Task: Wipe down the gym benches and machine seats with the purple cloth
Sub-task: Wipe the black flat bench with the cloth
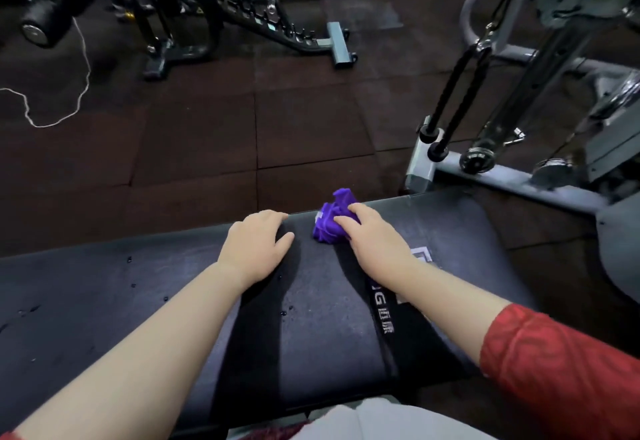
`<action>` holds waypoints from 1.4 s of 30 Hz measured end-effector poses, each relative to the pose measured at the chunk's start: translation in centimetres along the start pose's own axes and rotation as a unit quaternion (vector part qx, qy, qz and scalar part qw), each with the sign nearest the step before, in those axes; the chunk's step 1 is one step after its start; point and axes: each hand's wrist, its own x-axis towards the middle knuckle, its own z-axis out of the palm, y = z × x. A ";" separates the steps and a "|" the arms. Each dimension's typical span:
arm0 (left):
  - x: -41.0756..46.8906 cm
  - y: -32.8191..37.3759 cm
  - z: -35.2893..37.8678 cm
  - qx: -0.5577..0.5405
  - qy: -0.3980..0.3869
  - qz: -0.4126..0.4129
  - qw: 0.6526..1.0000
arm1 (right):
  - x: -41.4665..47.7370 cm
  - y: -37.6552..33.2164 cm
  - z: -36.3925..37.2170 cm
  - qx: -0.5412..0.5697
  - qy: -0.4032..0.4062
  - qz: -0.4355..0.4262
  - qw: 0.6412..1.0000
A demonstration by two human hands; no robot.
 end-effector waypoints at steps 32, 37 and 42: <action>0.5 4.5 1.7 0.047 -0.067 0.155 0.985 | -7.5 8.5 -3.5 -0.020 0.160 0.402 0.901; -0.1 6.8 2.5 0.018 -0.047 0.099 0.994 | -9.6 3.4 -2.1 -0.006 0.128 0.283 0.950; 0.2 9.1 2.3 -0.030 -0.046 0.093 0.994 | -7.4 6.2 -2.4 0.005 0.069 0.127 0.989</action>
